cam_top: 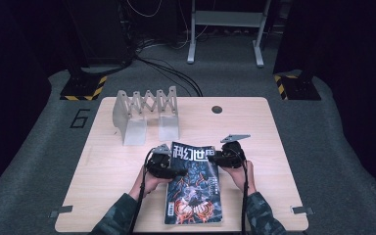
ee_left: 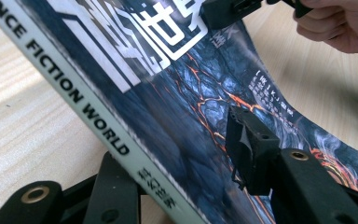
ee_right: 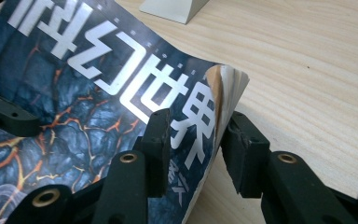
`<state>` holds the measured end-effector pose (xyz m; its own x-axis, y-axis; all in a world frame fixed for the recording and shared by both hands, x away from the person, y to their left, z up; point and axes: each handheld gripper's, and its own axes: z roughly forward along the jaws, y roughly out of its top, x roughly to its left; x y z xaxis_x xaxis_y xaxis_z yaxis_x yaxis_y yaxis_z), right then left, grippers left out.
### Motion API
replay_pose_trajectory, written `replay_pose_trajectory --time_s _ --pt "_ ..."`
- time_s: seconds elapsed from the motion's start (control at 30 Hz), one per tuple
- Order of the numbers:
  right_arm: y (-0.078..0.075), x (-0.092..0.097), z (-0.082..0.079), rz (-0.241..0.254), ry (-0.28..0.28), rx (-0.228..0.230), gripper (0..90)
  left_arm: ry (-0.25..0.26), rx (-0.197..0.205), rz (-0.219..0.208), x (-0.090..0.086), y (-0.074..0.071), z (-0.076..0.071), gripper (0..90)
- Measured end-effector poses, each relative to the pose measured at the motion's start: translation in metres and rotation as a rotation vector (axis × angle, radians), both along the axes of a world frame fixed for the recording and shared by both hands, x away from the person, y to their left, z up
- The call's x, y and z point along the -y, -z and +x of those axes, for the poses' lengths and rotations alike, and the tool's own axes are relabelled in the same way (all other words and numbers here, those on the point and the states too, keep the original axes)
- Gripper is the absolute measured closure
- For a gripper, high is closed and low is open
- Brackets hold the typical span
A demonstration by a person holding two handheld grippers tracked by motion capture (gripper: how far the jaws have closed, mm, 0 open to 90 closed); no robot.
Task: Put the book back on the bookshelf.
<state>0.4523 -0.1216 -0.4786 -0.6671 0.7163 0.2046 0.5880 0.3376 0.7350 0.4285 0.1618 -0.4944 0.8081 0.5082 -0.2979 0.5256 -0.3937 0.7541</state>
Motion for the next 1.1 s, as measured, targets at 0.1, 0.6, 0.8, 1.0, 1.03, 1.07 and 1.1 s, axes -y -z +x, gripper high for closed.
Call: replay_pose_trajectory --time_s 0.1,0.6,0.8,1.0,1.03,1.07,1.1 --pt "-0.002 -0.002 -0.001 0.001 -0.001 -0.003 63.3 0.003 -0.014 0.018 0.001 0.001 0.002 56.4" --pt "-0.002 -0.003 0.001 -0.013 0.014 -0.013 59.5 -0.021 -0.012 -0.028 -0.004 -0.004 0.003 68.5" --pt "0.005 0.005 0.006 0.041 0.03 -0.086 43.9 -0.018 0.06 -0.084 -0.007 -0.015 -0.005 73.1" --pt "0.014 0.007 0.011 0.111 -0.007 -0.135 30.8 -0.015 0.082 -0.105 -0.009 -0.018 -0.008 74.4" --pt "0.015 0.006 0.012 0.117 -0.009 -0.149 29.4 -0.008 0.085 -0.102 -0.01 -0.018 -0.007 74.4" --pt "0.016 0.006 0.012 0.122 -0.011 -0.153 28.8 -0.012 0.088 -0.107 -0.011 -0.018 -0.007 74.5" --pt "0.019 0.006 0.014 0.144 -0.02 -0.163 29.0 -0.011 0.088 -0.116 -0.012 -0.019 -0.007 74.5"
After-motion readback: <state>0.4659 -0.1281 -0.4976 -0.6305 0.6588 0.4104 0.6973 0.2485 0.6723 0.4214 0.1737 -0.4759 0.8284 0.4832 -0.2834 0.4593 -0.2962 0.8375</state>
